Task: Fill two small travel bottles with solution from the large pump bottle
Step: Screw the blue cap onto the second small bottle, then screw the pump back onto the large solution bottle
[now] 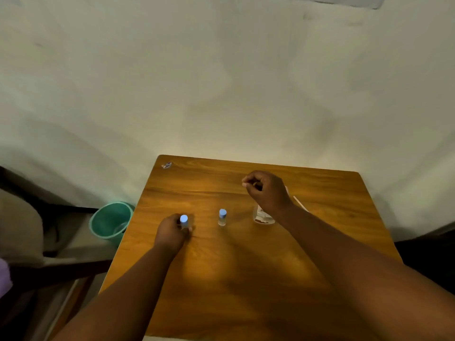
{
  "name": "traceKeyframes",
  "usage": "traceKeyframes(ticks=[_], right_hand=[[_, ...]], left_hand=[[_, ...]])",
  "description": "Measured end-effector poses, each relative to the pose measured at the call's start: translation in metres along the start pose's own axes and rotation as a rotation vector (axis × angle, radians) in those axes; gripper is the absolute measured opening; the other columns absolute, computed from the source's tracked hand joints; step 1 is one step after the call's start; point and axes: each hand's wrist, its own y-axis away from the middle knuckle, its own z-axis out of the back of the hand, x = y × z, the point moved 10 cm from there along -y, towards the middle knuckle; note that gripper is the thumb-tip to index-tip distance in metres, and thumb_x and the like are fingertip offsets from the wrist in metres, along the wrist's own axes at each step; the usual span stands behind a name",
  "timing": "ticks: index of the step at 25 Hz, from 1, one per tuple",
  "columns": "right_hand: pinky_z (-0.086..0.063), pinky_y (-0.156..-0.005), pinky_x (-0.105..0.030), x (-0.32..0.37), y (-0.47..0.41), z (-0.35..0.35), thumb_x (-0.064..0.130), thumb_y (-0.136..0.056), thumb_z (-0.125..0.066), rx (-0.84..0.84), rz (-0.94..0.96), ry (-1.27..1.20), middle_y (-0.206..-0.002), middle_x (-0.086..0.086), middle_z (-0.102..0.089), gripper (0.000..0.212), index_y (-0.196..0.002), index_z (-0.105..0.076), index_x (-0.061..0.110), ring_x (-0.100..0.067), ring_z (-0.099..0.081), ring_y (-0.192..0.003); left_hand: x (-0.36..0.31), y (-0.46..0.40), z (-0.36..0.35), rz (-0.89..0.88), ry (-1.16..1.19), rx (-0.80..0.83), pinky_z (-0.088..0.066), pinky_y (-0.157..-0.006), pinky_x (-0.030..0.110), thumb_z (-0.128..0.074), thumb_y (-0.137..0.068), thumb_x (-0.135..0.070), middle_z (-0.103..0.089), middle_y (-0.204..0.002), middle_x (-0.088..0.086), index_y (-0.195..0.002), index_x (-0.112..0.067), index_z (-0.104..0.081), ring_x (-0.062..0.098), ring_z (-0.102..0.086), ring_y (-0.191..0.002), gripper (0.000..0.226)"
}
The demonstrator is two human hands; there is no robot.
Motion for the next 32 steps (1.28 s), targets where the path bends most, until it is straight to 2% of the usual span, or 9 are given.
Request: traceKeyframes(ticks=[5,9,11,13,17,21,23,26,32], right_hand=[[-0.061,-0.076,-0.030,-0.036,0.018,-0.008,0.019,-0.089,-0.072,0.099,-0.060,0.037,-0.089,0.012,-0.067,0.009,-0.097,-0.073,0.021,-0.010,-0.066,-0.084],[-0.060,-0.074,-0.029,-0.038,0.020,0.010,0.017,-0.089,-0.071,0.064,-0.014,0.018,-0.092,0.006,-0.070,0.009,-0.098,-0.074,0.018,-0.011,-0.067,-0.084],[-0.058,-0.071,-0.027,-0.045,0.019,0.041,0.017,-0.090,-0.069,-0.034,-0.016,-0.001,-0.095,0.003,-0.070,0.009,-0.099,-0.073,0.017,-0.013,-0.066,-0.084],[-0.056,-0.067,-0.025,-0.062,0.017,0.076,0.017,-0.091,-0.067,-0.178,-0.045,0.009,-0.093,0.005,-0.068,0.007,-0.097,-0.070,0.019,-0.012,-0.063,-0.082],[-0.057,-0.074,-0.033,-0.149,0.028,0.113,0.018,-0.093,-0.064,-0.314,-0.331,0.017,-0.096,0.001,-0.067,0.008,-0.093,-0.063,0.026,-0.017,-0.064,-0.088],[-0.046,-0.094,-0.044,-0.255,0.090,0.105,0.040,-0.091,-0.062,-0.002,-0.692,0.486,-0.131,-0.008,-0.052,0.035,-0.124,-0.055,0.029,-0.031,-0.054,-0.117],[-0.040,-0.100,-0.047,-0.290,0.125,0.094,0.050,-0.091,-0.059,0.173,-0.791,0.625,-0.141,-0.008,-0.042,0.053,-0.137,-0.043,0.029,-0.032,-0.047,-0.126],[-0.043,-0.100,-0.047,-0.312,0.147,0.082,0.044,-0.092,-0.059,0.172,-0.789,0.614,-0.134,-0.003,-0.051,0.046,-0.135,-0.044,0.032,-0.028,-0.051,-0.123],[-0.055,-0.081,-0.041,-0.319,0.161,0.077,0.027,-0.093,-0.058,0.027,-0.749,0.535,-0.112,-0.004,-0.061,0.019,-0.110,-0.052,0.032,-0.024,-0.060,-0.097]], left_hand=[[0.017,-0.002,-0.023,0.074,-0.017,0.009,-0.054,-0.085,0.038,-0.074,-0.087,-0.014,-0.073,-0.109,0.008,-0.117,-0.012,-0.068,0.027,-0.068,-0.099,0.032],[0.007,0.010,-0.012,0.046,-0.110,-0.008,-0.045,-0.108,0.050,-0.081,-0.080,-0.043,-0.050,-0.146,0.011,-0.150,-0.014,-0.039,0.034,-0.050,-0.133,0.086],[-0.020,0.018,0.026,-0.080,-0.166,-0.259,-0.039,-0.107,0.059,-0.052,-0.085,-0.074,-0.044,-0.146,0.018,-0.149,-0.017,-0.037,0.042,-0.044,-0.134,0.087],[-0.072,0.017,0.050,-0.260,-0.116,-0.402,-0.041,-0.098,0.055,-0.025,-0.087,-0.081,-0.051,-0.132,0.021,-0.139,-0.014,-0.046,0.042,-0.050,-0.121,0.088],[-0.188,-0.006,-0.012,-0.468,-0.107,-0.079,-0.049,-0.092,0.042,-0.047,-0.084,-0.076,-0.056,-0.129,0.008,-0.143,-0.020,-0.045,0.023,-0.053,-0.116,0.081],[-0.212,-0.002,-0.122,-0.507,-0.245,0.280,-0.039,-0.115,0.045,-0.085,-0.072,-0.051,-0.041,-0.158,0.001,-0.155,-0.030,-0.027,0.024,-0.038,-0.144,0.104],[-0.210,-0.002,-0.146,-0.518,-0.182,0.307,-0.040,-0.111,0.036,-0.089,-0.070,-0.042,-0.047,-0.155,0.000,-0.154,-0.029,-0.031,0.023,-0.043,-0.141,0.103],[-0.210,-0.004,-0.154,-0.504,-0.019,0.240,-0.043,-0.095,0.024,-0.090,-0.071,-0.030,-0.058,-0.140,-0.002,-0.145,-0.029,-0.040,0.017,-0.056,-0.124,0.090],[-0.204,-0.005,-0.165,-0.406,0.125,0.239,-0.057,-0.092,0.036,-0.091,-0.071,-0.024,-0.060,-0.118,-0.012,-0.129,-0.033,-0.040,0.015,-0.061,-0.111,0.078]])
